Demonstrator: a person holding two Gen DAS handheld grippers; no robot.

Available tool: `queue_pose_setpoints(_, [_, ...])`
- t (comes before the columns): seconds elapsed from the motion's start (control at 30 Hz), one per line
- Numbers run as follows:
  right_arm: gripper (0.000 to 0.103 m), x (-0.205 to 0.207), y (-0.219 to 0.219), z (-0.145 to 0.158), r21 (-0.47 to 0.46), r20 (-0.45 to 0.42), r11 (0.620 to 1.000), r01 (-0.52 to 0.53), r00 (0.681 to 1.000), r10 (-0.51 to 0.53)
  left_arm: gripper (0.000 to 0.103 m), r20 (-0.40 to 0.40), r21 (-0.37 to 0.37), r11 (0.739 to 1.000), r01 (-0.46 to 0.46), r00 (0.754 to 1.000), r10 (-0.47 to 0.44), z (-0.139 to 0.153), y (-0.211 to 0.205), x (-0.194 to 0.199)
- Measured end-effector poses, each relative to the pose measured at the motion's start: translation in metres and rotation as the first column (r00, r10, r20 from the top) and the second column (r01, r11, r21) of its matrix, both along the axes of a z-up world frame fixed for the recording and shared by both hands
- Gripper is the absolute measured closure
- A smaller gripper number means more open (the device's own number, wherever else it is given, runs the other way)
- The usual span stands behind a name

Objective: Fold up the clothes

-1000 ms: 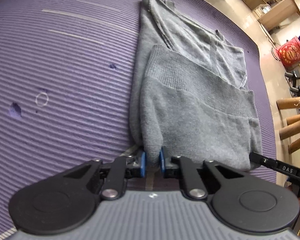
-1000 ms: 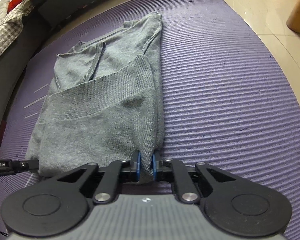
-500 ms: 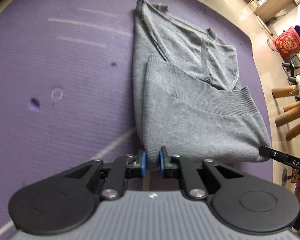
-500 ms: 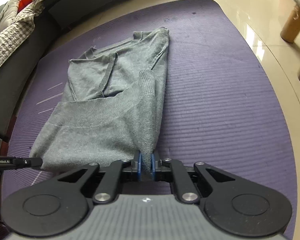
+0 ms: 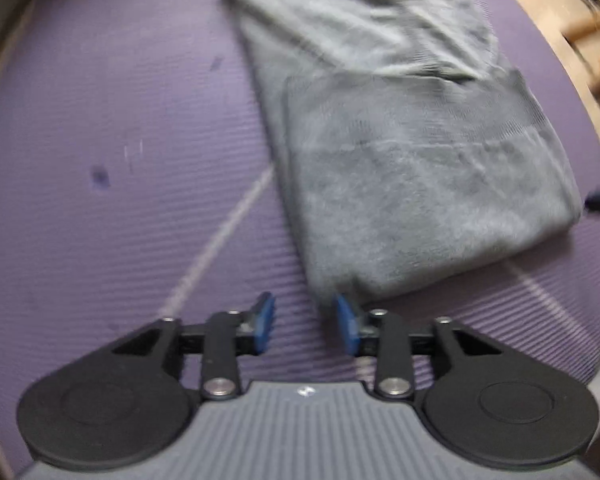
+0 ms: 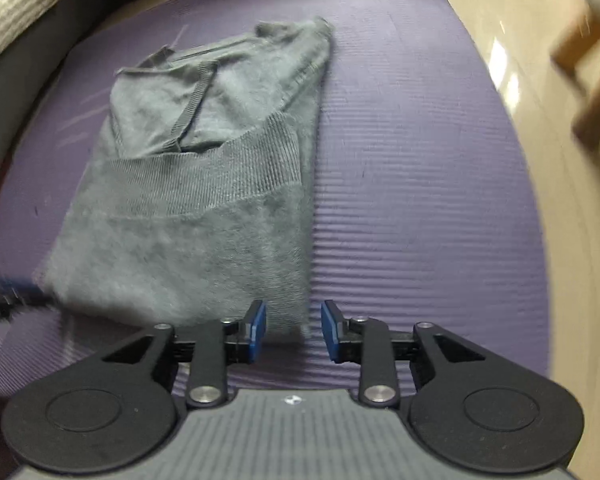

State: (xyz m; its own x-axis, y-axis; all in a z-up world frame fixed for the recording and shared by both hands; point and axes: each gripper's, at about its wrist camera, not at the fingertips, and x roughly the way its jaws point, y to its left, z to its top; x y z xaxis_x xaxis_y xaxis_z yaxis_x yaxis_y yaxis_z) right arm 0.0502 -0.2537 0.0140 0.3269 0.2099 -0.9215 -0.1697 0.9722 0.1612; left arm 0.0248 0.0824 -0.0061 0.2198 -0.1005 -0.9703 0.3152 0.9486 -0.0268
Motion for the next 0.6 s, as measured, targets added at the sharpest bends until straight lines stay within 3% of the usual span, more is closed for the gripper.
queue_pose_setpoints(0.1, [0.073, -0.007, 0.014, 0.000, -0.085, 0.009, 0.979, -0.186, 0.982, 0.188, 0.057, -0.023, 0.019, 0.994, 0.103, 0.994, -0.103, -0.001, -0.008, -0.005])
queue_pose_setpoints(0.2, [0.073, -0.010, 0.027, -0.010, -0.152, -0.002, 0.945, -0.291, 0.956, 0.294, 0.057, -0.068, -0.016, 0.994, 0.111, 0.991, -0.112, -0.008, -0.005, -0.006])
queue_pose_setpoints(0.37, [0.073, -0.026, 0.048, -0.021, -0.278, 0.018, 0.857, -0.433, 0.890, 0.456, 0.058, 0.021, 0.028, 0.975, 0.219, 0.975, -0.219, -0.011, -0.016, -0.013])
queue_pose_setpoints(0.4, [0.073, -0.031, 0.053, -0.021, -0.310, 0.030, 0.826, -0.471, 0.864, 0.503, 0.059, 0.054, 0.058, 0.967, 0.249, 0.966, -0.252, -0.007, -0.021, -0.014])
queue_pose_setpoints(0.5, [0.074, -0.040, 0.059, -0.016, -0.350, 0.055, 0.763, -0.543, 0.801, 0.596, 0.061, 0.170, 0.148, 0.894, 0.423, 0.879, -0.445, 0.005, -0.036, -0.045])
queue_pose_setpoints(0.57, [0.079, -0.048, 0.061, -0.011, -0.360, 0.084, 0.706, -0.609, 0.733, 0.675, 0.061, 0.194, 0.176, 0.853, 0.491, 0.833, -0.519, 0.007, -0.040, -0.057])
queue_pose_setpoints(0.6, [0.081, -0.049, 0.061, -0.010, -0.356, 0.090, 0.688, -0.632, 0.710, 0.699, 0.061, 0.209, 0.197, 0.805, 0.559, 0.779, -0.592, 0.007, -0.045, -0.065])
